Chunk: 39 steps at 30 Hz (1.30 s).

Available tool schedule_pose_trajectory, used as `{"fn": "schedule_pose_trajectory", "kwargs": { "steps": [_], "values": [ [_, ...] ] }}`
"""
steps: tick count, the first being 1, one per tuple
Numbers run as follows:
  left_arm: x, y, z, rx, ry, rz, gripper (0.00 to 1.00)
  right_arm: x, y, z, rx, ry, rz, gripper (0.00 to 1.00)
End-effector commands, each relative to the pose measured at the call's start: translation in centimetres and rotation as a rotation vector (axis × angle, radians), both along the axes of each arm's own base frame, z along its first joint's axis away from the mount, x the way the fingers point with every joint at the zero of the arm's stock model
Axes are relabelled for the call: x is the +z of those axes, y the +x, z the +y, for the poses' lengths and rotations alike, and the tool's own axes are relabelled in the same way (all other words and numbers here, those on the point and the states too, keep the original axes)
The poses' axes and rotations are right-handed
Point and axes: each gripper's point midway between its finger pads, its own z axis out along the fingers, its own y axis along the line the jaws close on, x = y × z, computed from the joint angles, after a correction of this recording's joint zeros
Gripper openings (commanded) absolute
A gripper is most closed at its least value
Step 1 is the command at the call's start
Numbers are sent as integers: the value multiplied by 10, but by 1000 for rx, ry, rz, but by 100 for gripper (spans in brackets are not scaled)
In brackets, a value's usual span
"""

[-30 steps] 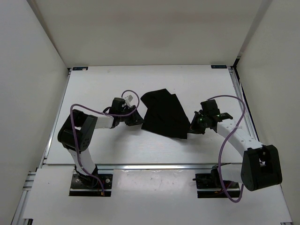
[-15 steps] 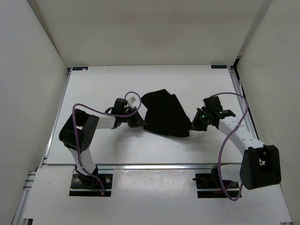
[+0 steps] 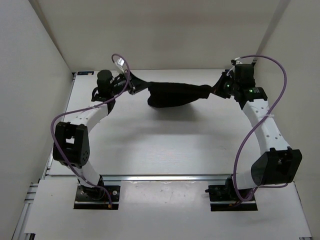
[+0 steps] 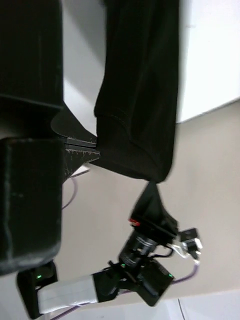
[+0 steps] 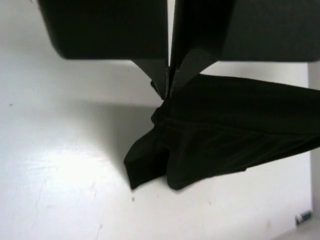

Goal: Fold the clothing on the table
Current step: Flatten the skirt out

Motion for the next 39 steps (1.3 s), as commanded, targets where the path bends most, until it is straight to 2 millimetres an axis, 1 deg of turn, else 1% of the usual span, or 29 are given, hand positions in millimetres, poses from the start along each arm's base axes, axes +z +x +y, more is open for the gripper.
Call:
{"fn": "schedule_pose_trajectory", "kwargs": {
  "steps": [1, 2, 3, 5, 6, 7, 8, 11, 14, 15, 17, 18, 20, 21, 22, 24, 25, 26, 28, 29, 30, 31, 32, 33, 34, 35, 36, 37, 39],
  "values": [
    [-23, -31, 12, -27, -28, 77, 0, -26, -17, 13, 67, -52, 46, 0],
    [-28, -44, 17, -36, -26, 86, 0, -23, -28, 24, 99, -56, 35, 0],
    [-32, -60, 16, -53, -31, 91, 0, -36, -38, 27, 117, -67, 65, 0],
    [-22, -84, 18, -97, -58, 71, 0, -25, -68, 49, 192, -77, 11, 1],
    [-20, -94, 20, -112, -97, 80, 0, -30, -78, 51, 204, -89, 12, 1],
    [7, -109, 22, -147, -145, 18, 0, -19, -96, 62, 251, -88, -41, 0],
    [18, -121, 28, -155, -168, -17, 0, -14, -108, 73, 280, -107, -73, 0],
    [69, -162, 43, -205, -263, -190, 0, 27, -150, 77, 274, -123, -247, 0],
    [106, -197, 52, -250, -326, -292, 0, 59, -172, 68, 233, -94, -377, 0],
    [116, -210, 51, -279, -346, -300, 0, 69, -173, 65, 221, -76, -415, 0],
    [128, -219, 54, -289, -361, -336, 0, 81, -172, 56, 186, -63, -474, 0],
    [131, -221, 56, -288, -368, -334, 0, 82, -164, 51, 160, -68, -472, 0],
    [123, -208, 57, -262, -349, -299, 0, 82, -152, 50, 188, -60, -451, 0],
    [117, -200, 58, -242, -346, -273, 0, 69, -131, 35, 132, -77, -400, 0],
    [107, -190, 57, -220, -335, -237, 0, 72, -132, 42, 193, -11, -390, 0],
    [72, -159, 55, -156, -310, -93, 0, 50, -99, 11, 119, 70, -302, 0],
    [55, -149, 51, -139, -283, -76, 0, 42, -96, 18, 177, 142, -285, 0],
    [35, -137, 49, -112, -246, -32, 0, 29, -81, 4, 128, 168, -256, 0],
    [-13, -104, 41, -55, -181, 108, 0, 0, -58, 1, 115, 162, -189, 0],
    [-27, -84, 41, -31, -140, 98, 0, 7, -49, -1, 107, 145, -208, 0],
    [-36, -77, 34, -26, -113, 112, 0, 6, -33, -1, 115, 123, -212, 0],
    [-40, -57, 27, -22, -106, 121, 0, -10, -21, -1, 115, 116, -168, 0],
    [-35, -37, 22, -26, -109, 109, 0, 13, -10, -1, 117, 100, -229, 0],
    [-7, -25, 14, -43, -134, 49, 0, 25, 5, -4, 108, 91, -261, 0],
    [-11, -13, 9, -55, -142, 55, 0, 37, 17, -6, 104, 81, -289, 0],
    [7, 3, 5, -65, -164, 29, 0, 47, 25, -9, 89, 67, -318, 0],
    [38, 13, 3, -76, -186, -25, 0, 61, 33, -12, 88, 51, -353, 1],
    [36, 24, -1, -84, -198, -16, 0, 79, 40, -14, 82, 38, -398, 0],
    [75, 35, -4, -104, -230, -94, 0, 100, 46, -17, 79, 15, -461, 0]
  ]
}}
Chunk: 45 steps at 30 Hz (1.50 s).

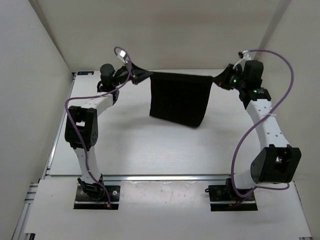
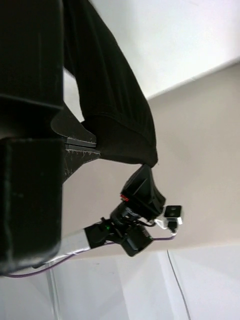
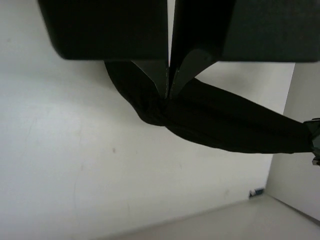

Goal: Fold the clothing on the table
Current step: Flatten the skirt out, then fold the skirt

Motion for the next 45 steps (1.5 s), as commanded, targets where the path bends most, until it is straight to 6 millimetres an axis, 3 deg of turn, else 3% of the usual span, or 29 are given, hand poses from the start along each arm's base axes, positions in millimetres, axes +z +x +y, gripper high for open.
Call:
{"fn": "schedule_pose_trajectory", "kwargs": {
  "steps": [1, 2, 4, 5, 6, 7, 8, 11, 12, 14, 15, 17, 21, 26, 29, 31, 39, 45],
  "values": [
    [92, 4, 0, 10, -79, -234, 0, 100, 20, -13, -26, -48, -325, 0],
    [102, 0, 2, 3, -92, -264, 0, 103, 17, -6, -4, -44, -333, 0],
    [86, -8, 5, -7, -104, -213, 0, 94, 11, -1, 16, -53, -307, 0],
    [88, -15, 9, -5, -108, -229, 0, 92, 7, 2, 27, -53, -304, 0],
    [75, -23, 10, -6, -102, -190, 0, 72, 2, 3, 33, -56, -255, 0],
    [50, -28, 11, 1, -84, -132, 0, 56, -7, 10, 54, -39, -210, 0],
    [48, -36, 15, 10, -74, -130, 0, 48, -14, 7, 50, -35, -187, 0],
    [-17, -75, 15, 12, 10, -1, 0, -30, -55, 11, 60, -2, 32, 0],
    [-47, -93, 16, 10, 39, 92, 0, -39, -71, 12, 71, 18, 76, 0],
    [-106, -135, 20, 6, 93, 254, 0, -89, -116, 17, 94, 106, 273, 0],
    [-112, -148, 20, 4, 105, 281, 0, -95, -129, 18, 102, 126, 298, 0],
    [-149, -184, 28, 8, 156, 390, 0, -129, -174, 19, 96, 171, 483, 0],
    [-172, -219, 37, -4, 195, 503, 0, -150, -232, 18, 93, 167, 699, 0],
    [-173, -243, 27, -82, 200, 541, 0, -155, -263, 29, 135, 144, 831, 0],
    [-173, -244, 21, -90, 212, 555, 0, -156, -268, 38, 166, 147, 854, 0],
    [-177, -238, 18, -87, 234, 549, 0, -158, -260, 35, 146, 139, 850, 0],
    [-155, -175, -1, -33, 256, 484, 0, -151, -206, 20, 72, 129, 765, 0],
    [-151, -128, -1, 50, 264, 478, 0, -141, -164, 7, 58, 83, 710, 0]
  ]
}}
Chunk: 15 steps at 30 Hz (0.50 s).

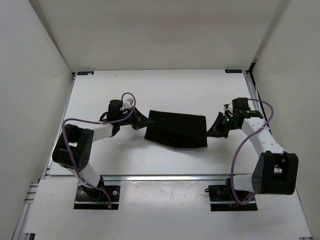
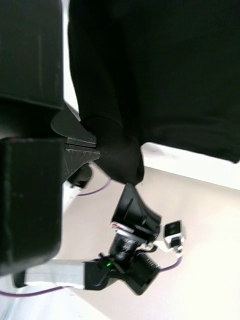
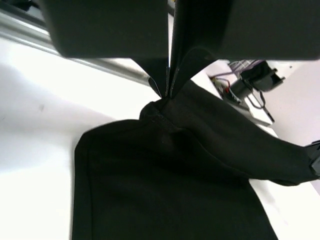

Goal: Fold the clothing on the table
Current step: Fold the skirt

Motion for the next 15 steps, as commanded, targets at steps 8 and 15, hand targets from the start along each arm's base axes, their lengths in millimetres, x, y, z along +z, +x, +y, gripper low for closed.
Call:
{"fn": "schedule_pose_trajectory", "kwargs": {
  "steps": [8, 15],
  "values": [
    [-30, 61, -3, 102, 112, 16, 0, 2, 89, -8, 16, -14, -118, 0],
    [-54, 94, 5, 204, 149, 45, 12, -17, 140, -29, -60, -51, -168, 22]
  ]
}}
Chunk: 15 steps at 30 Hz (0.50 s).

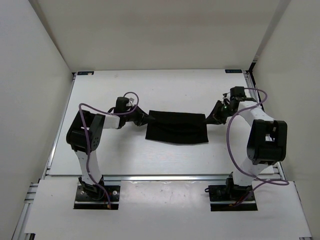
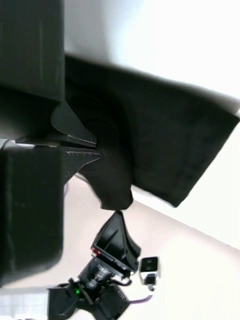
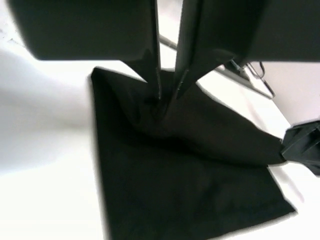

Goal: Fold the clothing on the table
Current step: Fold the skirt

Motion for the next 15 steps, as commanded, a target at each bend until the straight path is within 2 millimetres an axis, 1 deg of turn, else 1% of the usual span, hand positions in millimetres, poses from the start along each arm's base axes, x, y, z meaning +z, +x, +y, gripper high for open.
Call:
{"fn": "schedule_pose_trajectory", "kwargs": {
  "steps": [1, 2, 3, 4, 6, 7, 8, 9, 10, 11, 12, 13, 14, 15],
  "values": [
    [17, 34, 6, 106, -17, -79, 17, 11, 42, -20, -52, -29, -146, 25],
    [16, 38, 11, 138, -33, -78, 19, 14, 53, -24, -65, -47, -198, 28],
    [29, 47, 11, 175, -80, -110, 20, 17, 63, -30, -83, -67, -242, 28],
    [36, 58, 17, 215, -118, -129, 24, 23, 69, -34, -93, -77, -287, 30],
    [55, 70, 18, 232, -185, -164, 37, 38, 77, -39, -117, -67, -357, 30],
    [69, 74, 20, 242, -231, -195, 40, 53, 77, -35, -106, -38, -410, 31],
    [83, 78, 25, 252, -246, -236, 46, 65, 73, -28, -84, -33, -446, 33],
    [93, 78, 29, 264, -251, -258, 48, 74, 71, -20, -47, -59, -470, 33],
    [95, 78, 32, 267, -238, -283, 49, 76, 66, -21, -22, -112, -453, 33],
    [104, 76, 35, 269, -238, -304, 49, 78, 60, -10, 40, -151, -441, 33],
    [113, 71, 37, 265, -241, -327, 47, 75, 51, 4, 95, -161, -423, 31],
    [122, 67, 41, 263, -242, -353, 43, 71, 41, 17, 165, -196, -404, 25],
    [115, 58, 39, 246, -223, -347, 36, 61, 31, 19, 197, -213, -365, 21],
    [120, 50, 39, 227, -214, -351, 32, 56, 18, 36, 258, -208, -352, 14]
  ]
}}
